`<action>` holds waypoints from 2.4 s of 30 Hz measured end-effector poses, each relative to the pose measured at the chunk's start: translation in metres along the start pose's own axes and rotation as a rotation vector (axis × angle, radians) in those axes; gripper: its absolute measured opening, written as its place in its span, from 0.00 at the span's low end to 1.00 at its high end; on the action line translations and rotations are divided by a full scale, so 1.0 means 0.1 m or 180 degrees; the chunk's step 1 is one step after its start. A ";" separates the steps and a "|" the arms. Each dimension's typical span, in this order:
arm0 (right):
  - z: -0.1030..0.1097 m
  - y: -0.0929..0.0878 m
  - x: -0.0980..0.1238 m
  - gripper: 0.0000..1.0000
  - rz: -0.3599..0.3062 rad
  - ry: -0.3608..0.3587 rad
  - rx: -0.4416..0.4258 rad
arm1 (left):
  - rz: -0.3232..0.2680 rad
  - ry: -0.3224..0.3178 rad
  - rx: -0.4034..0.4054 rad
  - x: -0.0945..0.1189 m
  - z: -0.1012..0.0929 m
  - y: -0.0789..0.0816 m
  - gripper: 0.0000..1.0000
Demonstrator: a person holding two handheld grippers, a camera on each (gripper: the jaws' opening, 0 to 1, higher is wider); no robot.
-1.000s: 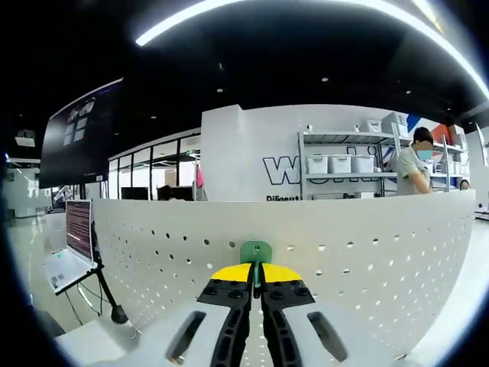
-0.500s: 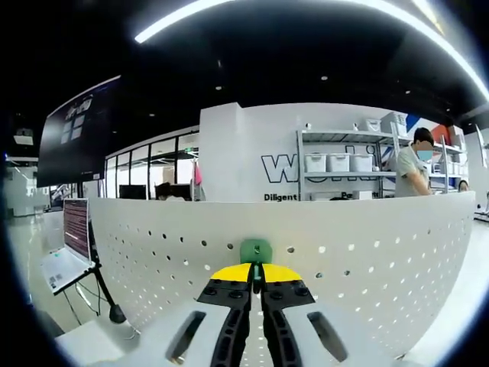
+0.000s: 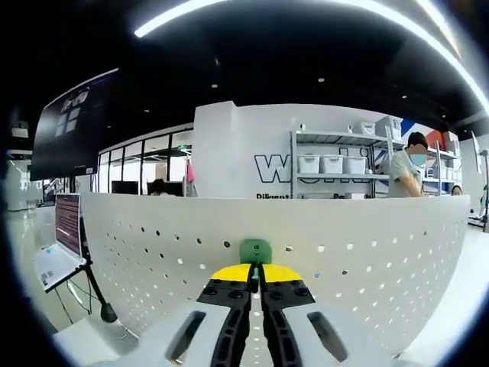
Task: Insert the hook assembly into the mounting plate slot until the hook locks in place.
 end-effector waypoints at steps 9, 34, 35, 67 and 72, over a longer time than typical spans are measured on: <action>0.02 -0.01 0.01 0.02 -0.0016 -0.0049 0.0041 | 0.0002 -0.0006 0.0011 -0.01 0.02 0.00 0.47; 0.00 -0.11 0.02 0.15 0.0030 -0.0060 -0.0007 | 0.0004 0.0004 0.0033 -0.01 0.03 0.00 0.47; 0.00 -0.12 0.02 0.16 0.0023 -0.0060 -0.0001 | 0.0002 0.0003 0.0033 -0.01 0.03 0.00 0.47; -0.04 -0.46 0.41 0.37 0.0255 0.0113 -0.0158 | 0.0004 0.0009 -0.0021 0.07 -0.09 -0.02 0.47; -0.05 -0.54 0.49 0.38 0.0327 0.0149 -0.0140 | 0.0006 0.0011 -0.0025 0.08 -0.11 -0.02 0.47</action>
Point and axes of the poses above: the point that each gripper's makers call its tool centre point, and the gripper's own axes: x roughly backward along the fingers, z roughly to its left, y roughly out of its top, the point moved 9 cm from there along x, roughly backward along the fingers, and after that the axes turned 3 degrees about y, right-handed, at the moved point
